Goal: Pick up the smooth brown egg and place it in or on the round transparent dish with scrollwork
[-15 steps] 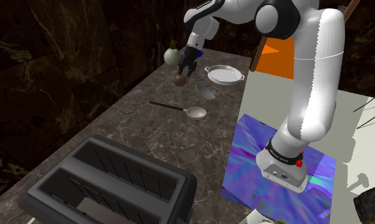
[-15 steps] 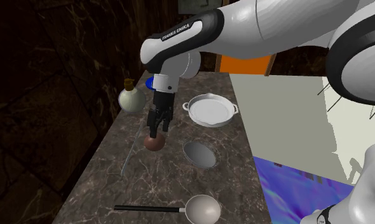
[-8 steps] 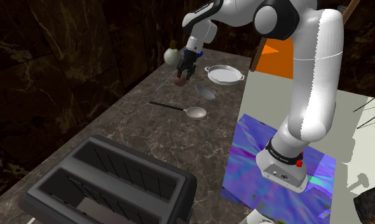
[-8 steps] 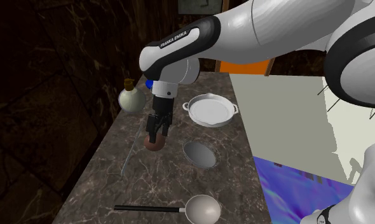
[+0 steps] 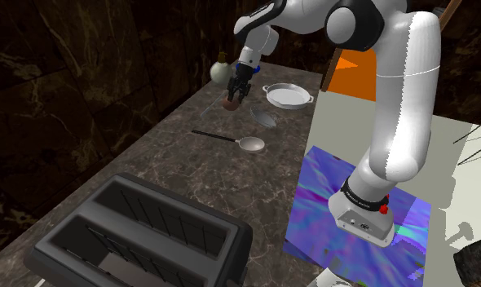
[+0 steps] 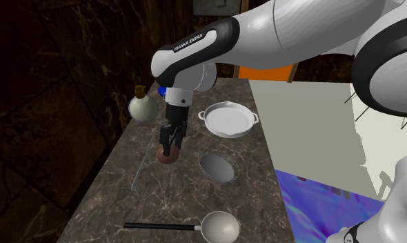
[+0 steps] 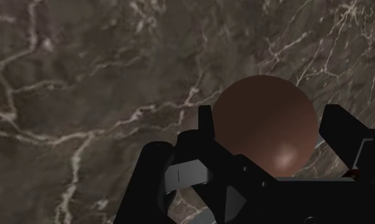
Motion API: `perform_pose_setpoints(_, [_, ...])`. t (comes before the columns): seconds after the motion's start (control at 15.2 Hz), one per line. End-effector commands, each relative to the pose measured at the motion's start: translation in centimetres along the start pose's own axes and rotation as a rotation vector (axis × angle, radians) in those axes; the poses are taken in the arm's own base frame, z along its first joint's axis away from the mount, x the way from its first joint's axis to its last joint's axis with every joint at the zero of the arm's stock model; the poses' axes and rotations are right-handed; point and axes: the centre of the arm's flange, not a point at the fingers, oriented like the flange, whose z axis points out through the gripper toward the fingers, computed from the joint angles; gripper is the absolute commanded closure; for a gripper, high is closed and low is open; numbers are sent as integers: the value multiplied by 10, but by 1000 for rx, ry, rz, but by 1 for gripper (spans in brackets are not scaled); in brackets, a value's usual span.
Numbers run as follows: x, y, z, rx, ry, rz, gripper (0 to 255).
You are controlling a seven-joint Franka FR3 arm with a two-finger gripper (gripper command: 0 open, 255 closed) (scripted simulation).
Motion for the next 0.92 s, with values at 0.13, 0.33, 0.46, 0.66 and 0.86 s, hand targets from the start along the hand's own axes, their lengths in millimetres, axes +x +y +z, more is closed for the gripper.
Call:
perform_pose_setpoints(0.13, [0, 0, 1, 0, -1, 0, 255])
perform_pose_setpoints(0.33, [0, -3, -4, 0, -1, 0, 255])
perform_pose_setpoints(0.46, [-1, -8, -13, 0, -1, 0, 255])
perform_pose_setpoints(0.66, [-1, -16, -26, 0, -1, 0, 255])
perform_pose_setpoints(0.86, [-2, -24, -40, 0, -1, 0, 255])
